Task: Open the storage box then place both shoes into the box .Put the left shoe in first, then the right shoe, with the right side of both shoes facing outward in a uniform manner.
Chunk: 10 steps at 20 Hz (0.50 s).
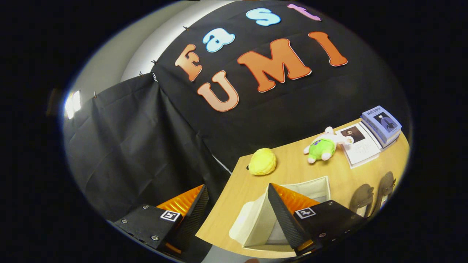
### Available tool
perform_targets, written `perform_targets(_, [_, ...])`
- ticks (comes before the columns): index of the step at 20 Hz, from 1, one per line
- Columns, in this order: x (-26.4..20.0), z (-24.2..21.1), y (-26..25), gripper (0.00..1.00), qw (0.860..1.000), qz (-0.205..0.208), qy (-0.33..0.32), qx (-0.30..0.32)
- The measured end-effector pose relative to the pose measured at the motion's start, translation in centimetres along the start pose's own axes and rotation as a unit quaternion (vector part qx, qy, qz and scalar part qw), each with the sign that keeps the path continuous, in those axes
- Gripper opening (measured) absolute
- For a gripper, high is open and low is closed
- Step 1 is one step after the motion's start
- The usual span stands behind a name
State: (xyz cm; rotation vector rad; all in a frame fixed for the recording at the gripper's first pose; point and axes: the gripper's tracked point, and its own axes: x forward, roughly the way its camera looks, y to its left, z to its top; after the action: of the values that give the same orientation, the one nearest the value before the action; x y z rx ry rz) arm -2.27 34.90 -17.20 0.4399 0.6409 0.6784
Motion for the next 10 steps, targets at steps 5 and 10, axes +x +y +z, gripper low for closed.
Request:
perform_targets(5, [-2.2, 0.1, -6.1, 0.98, 0.998, -0.063, -0.009, -0.005])
perform_targets(10, [-4.7, -0.1, -12.9, 0.98, 0.991, -0.135, -0.022, -0.012])
